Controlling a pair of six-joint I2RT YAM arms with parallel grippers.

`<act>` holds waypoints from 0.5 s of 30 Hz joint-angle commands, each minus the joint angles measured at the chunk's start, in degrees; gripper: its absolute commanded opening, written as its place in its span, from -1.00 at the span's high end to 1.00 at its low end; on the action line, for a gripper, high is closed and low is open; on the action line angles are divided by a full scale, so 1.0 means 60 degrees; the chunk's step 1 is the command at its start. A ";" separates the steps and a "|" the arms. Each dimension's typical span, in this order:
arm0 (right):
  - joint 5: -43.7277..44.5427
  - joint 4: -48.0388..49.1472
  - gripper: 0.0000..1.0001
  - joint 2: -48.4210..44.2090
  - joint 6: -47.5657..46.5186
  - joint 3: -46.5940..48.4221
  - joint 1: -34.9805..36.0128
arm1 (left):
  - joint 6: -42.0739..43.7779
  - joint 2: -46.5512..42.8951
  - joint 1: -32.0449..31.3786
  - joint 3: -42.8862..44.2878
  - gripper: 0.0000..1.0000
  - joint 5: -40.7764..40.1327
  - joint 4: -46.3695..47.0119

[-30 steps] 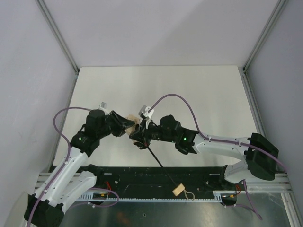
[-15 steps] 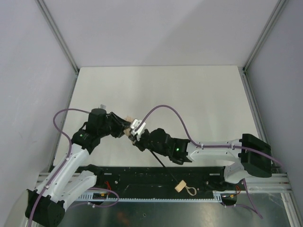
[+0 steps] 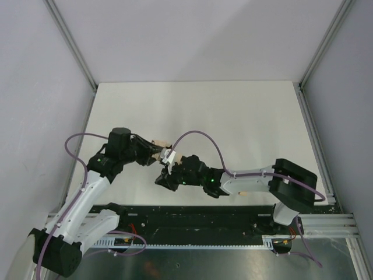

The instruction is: Put away the umbrella

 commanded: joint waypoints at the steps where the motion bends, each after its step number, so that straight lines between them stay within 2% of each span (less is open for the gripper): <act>1: -0.1911 0.0663 0.66 0.0843 0.1941 -0.0676 -0.0425 | -0.0869 0.0113 0.0227 0.1100 1.00 0.0640 0.1313; 3: -0.2250 0.0649 0.60 0.0646 0.2241 -0.0705 -0.0632 | -0.0611 0.0078 0.0243 0.1252 1.00 0.0266 0.1318; 6: -0.2303 0.0086 0.37 -0.0191 0.2129 -0.0713 -0.0686 | -0.0161 -0.0036 0.0266 0.1367 1.00 -0.0265 0.1384; 8: -0.2546 -0.0429 0.23 -0.1062 0.2193 -0.0714 -0.0840 | 0.0167 -0.0117 0.0274 0.1388 1.00 -0.0517 0.1490; 13: -0.3209 -0.1348 -0.27 -0.3452 0.2199 -0.0694 -0.0959 | 0.1135 -0.0476 0.0275 0.1217 1.00 -0.1024 0.2030; 15: -0.3615 -0.1472 -0.39 -0.4207 0.2456 -0.0581 -0.1052 | 0.1622 -0.0578 0.0277 0.1131 1.00 -0.1190 0.2376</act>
